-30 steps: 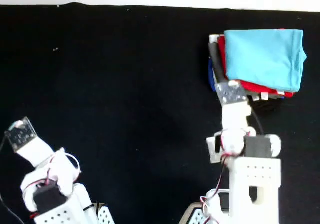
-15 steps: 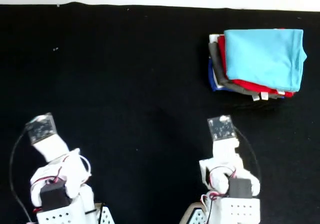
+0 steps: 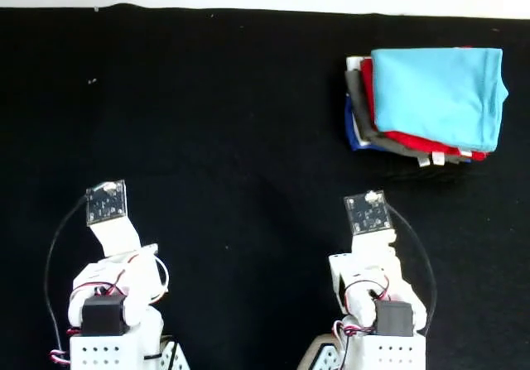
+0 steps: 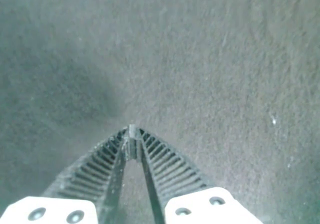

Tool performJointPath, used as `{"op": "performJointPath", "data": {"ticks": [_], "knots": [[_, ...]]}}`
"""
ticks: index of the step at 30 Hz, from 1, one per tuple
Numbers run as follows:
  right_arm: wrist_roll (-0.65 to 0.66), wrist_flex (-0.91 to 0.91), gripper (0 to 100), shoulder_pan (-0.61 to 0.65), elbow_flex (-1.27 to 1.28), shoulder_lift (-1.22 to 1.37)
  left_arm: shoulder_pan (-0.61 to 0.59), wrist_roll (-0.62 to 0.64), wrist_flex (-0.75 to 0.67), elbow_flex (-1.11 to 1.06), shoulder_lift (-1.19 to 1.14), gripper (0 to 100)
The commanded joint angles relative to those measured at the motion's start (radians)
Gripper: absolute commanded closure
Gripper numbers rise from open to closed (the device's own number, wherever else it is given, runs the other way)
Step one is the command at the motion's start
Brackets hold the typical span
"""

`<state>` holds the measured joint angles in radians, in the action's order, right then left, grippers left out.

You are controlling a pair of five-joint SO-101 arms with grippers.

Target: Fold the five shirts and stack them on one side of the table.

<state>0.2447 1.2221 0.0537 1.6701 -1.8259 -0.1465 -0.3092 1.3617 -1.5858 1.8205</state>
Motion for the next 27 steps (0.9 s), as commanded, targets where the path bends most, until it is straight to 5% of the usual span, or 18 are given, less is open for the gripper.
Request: {"op": "performJointPath", "data": {"ticks": [1, 4, 7, 10, 14, 27], "knots": [[-0.011, 0.008, 98.8, 0.007, 0.139, -0.007, 0.01, 0.014, 0.012, -0.022, -0.004, 99], [-0.031, 0.025, 99.0, 0.004, 0.139, -0.007, 0.01, 0.129, 0.006, -0.028, -0.004, 99], [-0.305, 0.021, 99.0, 0.004, 0.139, -0.007, 0.016, 0.354, -0.008, -0.087, -0.004, 99], [-0.474, 0.022, 99.0, 0.004, 0.139, -0.007, 0.008, 0.397, -0.018, -0.107, -0.004, 99], [-0.476, 0.022, 99.0, 0.004, 0.139, -0.007, 0.015, 0.304, -0.021, -0.108, -0.008, 99], [-0.351, 0.022, 98.6, 0.008, 0.139, -0.007, 0.133, 0.302, -0.021, -0.108, -0.008, 99]]}}
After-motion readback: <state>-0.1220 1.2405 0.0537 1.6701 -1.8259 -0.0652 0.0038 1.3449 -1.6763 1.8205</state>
